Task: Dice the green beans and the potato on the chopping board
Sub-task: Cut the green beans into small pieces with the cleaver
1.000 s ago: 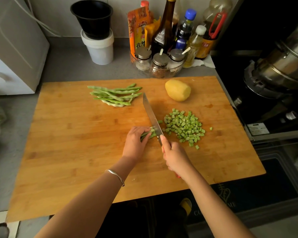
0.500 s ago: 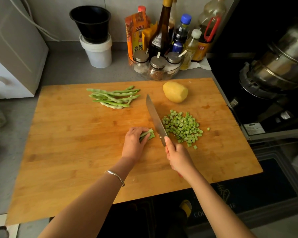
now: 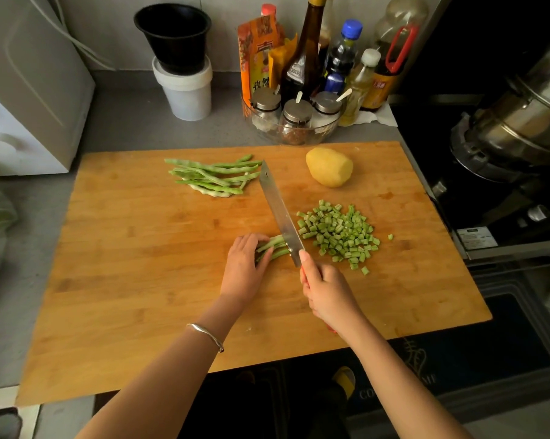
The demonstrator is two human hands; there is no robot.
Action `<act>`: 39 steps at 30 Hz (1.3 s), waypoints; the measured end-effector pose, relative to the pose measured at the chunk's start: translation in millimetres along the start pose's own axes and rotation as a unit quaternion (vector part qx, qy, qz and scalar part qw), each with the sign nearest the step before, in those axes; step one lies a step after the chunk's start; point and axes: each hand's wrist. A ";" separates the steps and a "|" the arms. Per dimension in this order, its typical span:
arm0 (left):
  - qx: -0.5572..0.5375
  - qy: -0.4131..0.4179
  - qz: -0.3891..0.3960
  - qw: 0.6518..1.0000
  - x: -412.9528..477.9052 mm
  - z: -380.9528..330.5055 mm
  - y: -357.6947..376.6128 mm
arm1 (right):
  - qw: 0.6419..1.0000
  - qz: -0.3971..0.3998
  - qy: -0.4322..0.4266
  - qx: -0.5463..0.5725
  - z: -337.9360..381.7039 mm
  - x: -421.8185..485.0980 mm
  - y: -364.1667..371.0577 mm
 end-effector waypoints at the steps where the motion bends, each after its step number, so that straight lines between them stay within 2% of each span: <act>1: 0.006 -0.003 -0.002 1.000 -0.1 0.0 0.2 | 1.000 0.000 0.004 -0.001 -0.3 -0.4 1.0; 16: -0.022 -0.003 -0.012 1.000 1.4 1.4 2.7 | 0.999 0.019 0.040 -0.012 -5.1 -2.8 3.3; 22: -0.031 -0.009 -0.012 0.999 1.1 -0.6 2.4 | 0.993 0.000 0.040 -0.110 3.3 8.6 16.6; 28: -0.025 -0.004 -0.015 1.000 0.8 -0.6 1.7 | 0.990 0.005 0.060 -0.127 -3.6 -0.1 15.6; 30: -0.022 -0.004 -0.014 1.000 1.0 -1.0 1.4 | 0.991 0.001 0.069 -0.112 -3.8 4.2 17.4; 35: -0.012 -0.002 -0.009 1.000 1.9 0.7 1.2 | 0.994 -0.010 0.107 0.026 -5.5 17.2 5.3; 39: 0.007 0.004 0.003 1.000 2.7 0.4 2.0 | 0.995 -0.019 0.094 0.028 -12.8 13.4 -16.1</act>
Point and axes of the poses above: each hand's wrist, its own x-axis towards the middle knuckle, its own y-axis out of the palm, z = x × y, and after that the axes turned 4 degrees about -y, right-handed
